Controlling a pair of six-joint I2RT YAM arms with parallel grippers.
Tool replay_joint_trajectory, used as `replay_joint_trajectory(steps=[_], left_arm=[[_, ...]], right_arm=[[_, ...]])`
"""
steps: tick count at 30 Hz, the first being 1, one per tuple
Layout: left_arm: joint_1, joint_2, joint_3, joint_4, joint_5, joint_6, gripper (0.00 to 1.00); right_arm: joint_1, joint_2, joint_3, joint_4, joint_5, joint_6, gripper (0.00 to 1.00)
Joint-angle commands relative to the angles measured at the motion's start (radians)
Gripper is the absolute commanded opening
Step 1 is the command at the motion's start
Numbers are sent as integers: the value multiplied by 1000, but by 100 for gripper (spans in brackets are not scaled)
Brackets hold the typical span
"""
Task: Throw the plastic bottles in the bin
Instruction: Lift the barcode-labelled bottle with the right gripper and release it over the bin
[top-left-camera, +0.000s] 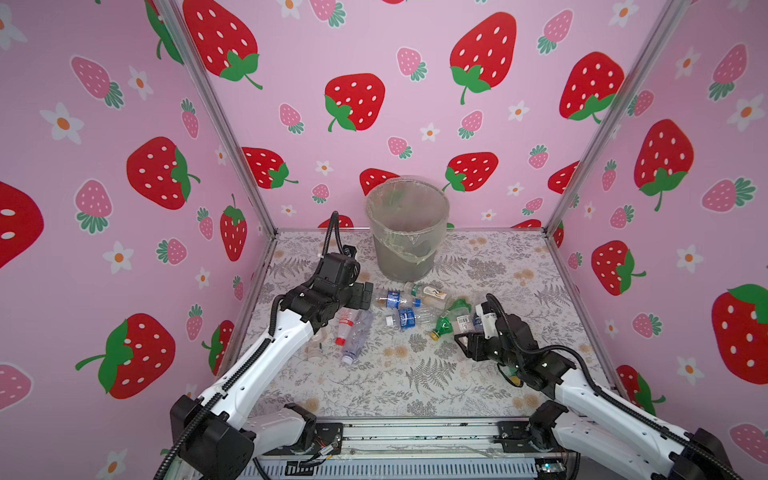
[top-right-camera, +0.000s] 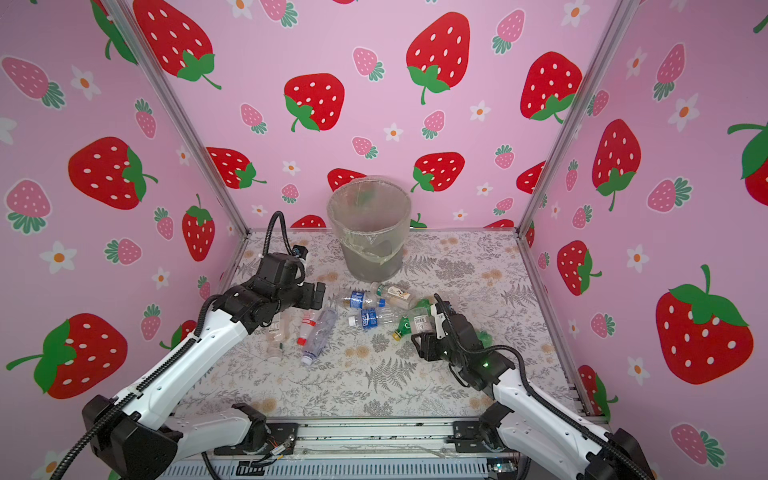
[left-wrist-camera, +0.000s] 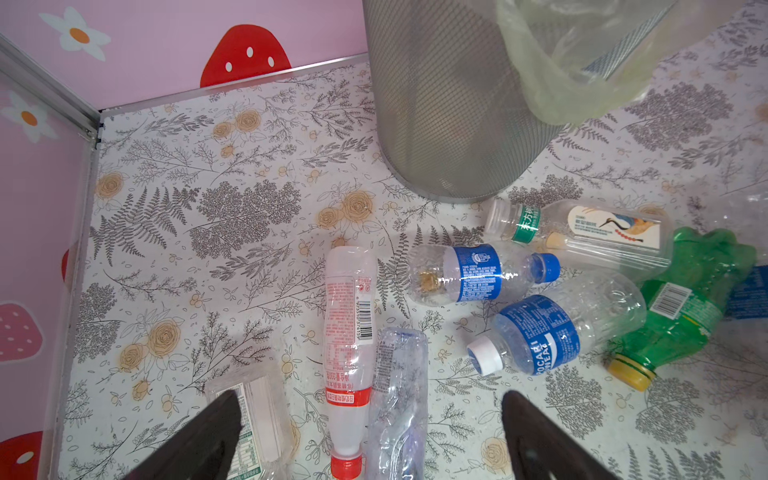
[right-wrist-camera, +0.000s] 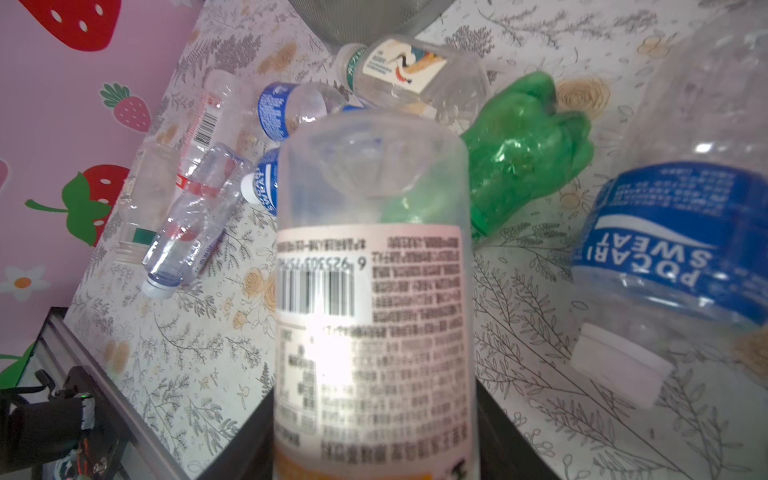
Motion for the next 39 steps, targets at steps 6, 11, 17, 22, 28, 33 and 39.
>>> replay_joint_trajectory(steps=[6,11,17,22,28,33,39], left_arm=[[15,-21,17,41,91,-37,99],[16,14,73,18,149,-53,99],[26,34,127,1,204,-62,99],[40,43,76,33,166,-49,99],[48,54,78,-34,117,-40,100],[63,15,53,-14,122,-42,99],[69,10,50,-20,115,-42,99]], right_arm=[[5,154,219,-36,148,12,52],[5,233,276,32,173,-41,52],[4,302,360,84,221,-108,52],[4,289,375,161,244,-106,53],[3,246,378,237,263,-131,53],[3,218,378,311,263,-190,54],[3,231,409,372,274,-260,55]])
